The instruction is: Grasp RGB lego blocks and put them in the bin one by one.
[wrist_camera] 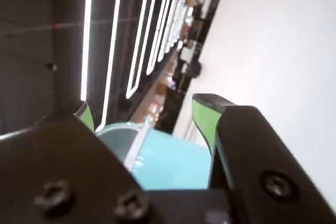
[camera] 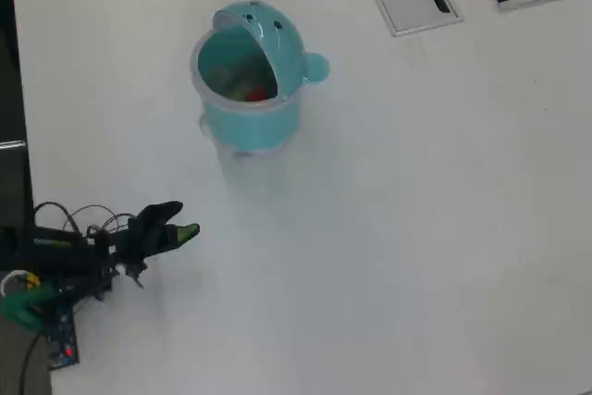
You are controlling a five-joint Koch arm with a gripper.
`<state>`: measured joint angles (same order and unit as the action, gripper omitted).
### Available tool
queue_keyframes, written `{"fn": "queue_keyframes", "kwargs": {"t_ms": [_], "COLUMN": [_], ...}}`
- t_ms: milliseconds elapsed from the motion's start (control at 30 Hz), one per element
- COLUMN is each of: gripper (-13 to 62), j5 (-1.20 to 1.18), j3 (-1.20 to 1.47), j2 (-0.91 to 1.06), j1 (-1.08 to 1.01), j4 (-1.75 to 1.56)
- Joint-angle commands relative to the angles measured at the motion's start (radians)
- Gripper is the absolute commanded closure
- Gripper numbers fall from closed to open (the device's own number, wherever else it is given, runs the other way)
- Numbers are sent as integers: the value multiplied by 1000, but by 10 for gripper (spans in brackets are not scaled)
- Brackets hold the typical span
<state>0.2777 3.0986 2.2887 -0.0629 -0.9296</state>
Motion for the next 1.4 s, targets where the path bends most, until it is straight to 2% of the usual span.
{"fn": "queue_keyframes", "kwargs": {"t_ms": [0,533,867,1367], "gripper": [135,135,135,140], "j5": [-8,-49,-49,-37], "j3": [72,72,72,74], "j2": [66,64,58,41], "j1": [-5,3,18,58], "j4": [44,566,764,893]}}
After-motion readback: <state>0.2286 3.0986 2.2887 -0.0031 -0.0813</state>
